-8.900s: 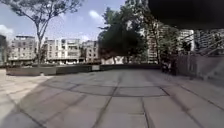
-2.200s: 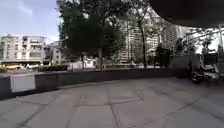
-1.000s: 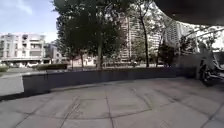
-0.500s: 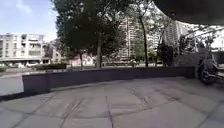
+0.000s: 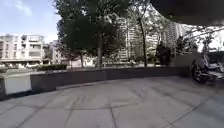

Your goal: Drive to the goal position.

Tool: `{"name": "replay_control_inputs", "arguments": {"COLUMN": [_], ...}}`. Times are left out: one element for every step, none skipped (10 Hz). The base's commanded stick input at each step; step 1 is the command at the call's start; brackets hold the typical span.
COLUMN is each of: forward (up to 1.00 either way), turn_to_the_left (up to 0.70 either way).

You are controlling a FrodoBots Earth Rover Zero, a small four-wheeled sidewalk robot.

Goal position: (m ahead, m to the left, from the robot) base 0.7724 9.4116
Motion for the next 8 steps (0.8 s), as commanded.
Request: {"name": "replay_control_inputs", "arguments": {"forward": [-0.70, -0.70, -0.70, -0.70, -0.70, -0.70, -0.70, -0.70], "turn_to_the_left": [-0.24, -0.33, -0.35, -0.35, -0.35, -0.35, -0.35, -0.35]}}
